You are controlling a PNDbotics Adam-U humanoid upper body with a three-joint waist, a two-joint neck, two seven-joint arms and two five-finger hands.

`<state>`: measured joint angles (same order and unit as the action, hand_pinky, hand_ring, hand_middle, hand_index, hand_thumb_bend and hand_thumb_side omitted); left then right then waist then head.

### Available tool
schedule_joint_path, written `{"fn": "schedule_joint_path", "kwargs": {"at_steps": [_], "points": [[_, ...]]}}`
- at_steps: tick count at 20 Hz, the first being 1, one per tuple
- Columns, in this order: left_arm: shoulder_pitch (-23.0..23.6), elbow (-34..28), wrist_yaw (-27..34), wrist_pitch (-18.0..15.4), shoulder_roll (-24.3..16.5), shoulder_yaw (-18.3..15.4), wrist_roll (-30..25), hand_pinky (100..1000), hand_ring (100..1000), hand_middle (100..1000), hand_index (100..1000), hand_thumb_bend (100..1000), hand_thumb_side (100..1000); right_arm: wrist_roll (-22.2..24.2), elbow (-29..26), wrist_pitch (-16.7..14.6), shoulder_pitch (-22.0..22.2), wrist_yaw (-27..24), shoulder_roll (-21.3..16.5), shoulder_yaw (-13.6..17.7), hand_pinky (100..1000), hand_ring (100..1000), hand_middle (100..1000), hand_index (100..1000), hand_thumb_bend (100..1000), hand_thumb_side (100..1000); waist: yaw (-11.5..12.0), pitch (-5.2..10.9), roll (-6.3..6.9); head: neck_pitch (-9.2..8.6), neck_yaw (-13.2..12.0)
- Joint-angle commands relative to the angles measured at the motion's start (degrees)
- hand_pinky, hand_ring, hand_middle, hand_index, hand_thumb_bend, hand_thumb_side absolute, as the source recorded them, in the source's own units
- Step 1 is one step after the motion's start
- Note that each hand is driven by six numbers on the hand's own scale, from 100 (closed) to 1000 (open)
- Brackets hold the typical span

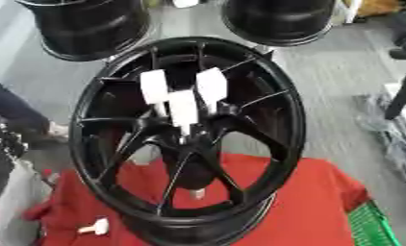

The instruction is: Pull the pin out of the wheel hub.

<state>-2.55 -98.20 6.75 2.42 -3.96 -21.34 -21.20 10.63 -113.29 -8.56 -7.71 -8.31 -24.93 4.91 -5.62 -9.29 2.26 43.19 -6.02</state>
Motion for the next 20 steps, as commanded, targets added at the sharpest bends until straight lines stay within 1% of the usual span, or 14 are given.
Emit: {"fn": "schedule_joint_path", "kwargs": {"at_steps": [1, 6, 9, 10, 11, 15, 19, 20], "points": [[-0.4, -1.2, 0.1, 0.0, -0.8, 0.0, 0.1, 614, 562, 524, 659, 109, 987, 0.3, -1.3, 0.0, -0.3, 0.1, -0.8, 0.2, 343, 362, 796, 854, 100, 470, 0.1, 0.8, -0.32, -0.08, -0.1], [-0.4, -1.3, 0.1, -0.1, -0.8, 0.0, 0.1, 614, 562, 525, 659, 109, 987, 0.6, -1.3, -0.1, -0.3, 0.0, -1.2, 0.0, 343, 362, 798, 855, 100, 470, 0.1, 0.81, -0.36, -0.06, 0.0], [-0.3, -1.2, 0.0, 0.0, -0.7, 0.0, 0.0, 614, 563, 525, 659, 108, 988, 1.0, -1.3, -0.4, -0.2, -0.1, -2.4, -0.3, 340, 360, 800, 857, 100, 470, 0.3, 0.8, -0.37, -0.2, 0.0], [-0.3, -1.3, 0.0, -0.1, -0.8, 0.0, -0.1, 614, 563, 525, 659, 108, 987, 1.3, -1.3, -0.6, -0.2, -0.1, -3.2, -0.5, 339, 359, 800, 859, 100, 523, 0.2, 0.78, -0.39, -0.11, 0.0], [-0.3, -1.3, 0.0, -0.1, -0.9, 0.0, -0.1, 614, 563, 525, 659, 109, 987, 1.7, -1.3, -0.9, -0.4, 0.0, -4.3, -0.8, 338, 358, 804, 861, 100, 470, 0.3, 0.8, -0.47, -0.04, 0.0], [-0.3, -1.2, -0.2, 0.0, -1.2, 0.1, -0.3, 614, 563, 526, 659, 111, 991, 3.8, -1.3, -2.7, -2.5, 0.7, -9.2, -3.3, 327, 349, 818, 865, 100, 463, 0.7, 0.93, -1.16, -0.17, 0.4], [-0.5, -1.3, -0.7, 0.1, -1.7, 0.5, -1.0, 614, 563, 526, 659, 111, 992, 6.6, -1.3, -4.2, -6.9, 2.3, -14.3, -7.7, 325, 345, 829, 878, 100, 402, 1.3, 0.75, -2.02, -0.65, 1.6], [-0.5, -1.3, -0.8, 0.0, -1.8, 0.5, -1.1, 614, 563, 526, 659, 110, 992, 7.4, -1.3, -4.3, -8.1, 2.4, -15.5, -8.9, 325, 345, 830, 879, 100, 359, 1.3, 0.7, -2.12, -0.71, 1.9]]}}
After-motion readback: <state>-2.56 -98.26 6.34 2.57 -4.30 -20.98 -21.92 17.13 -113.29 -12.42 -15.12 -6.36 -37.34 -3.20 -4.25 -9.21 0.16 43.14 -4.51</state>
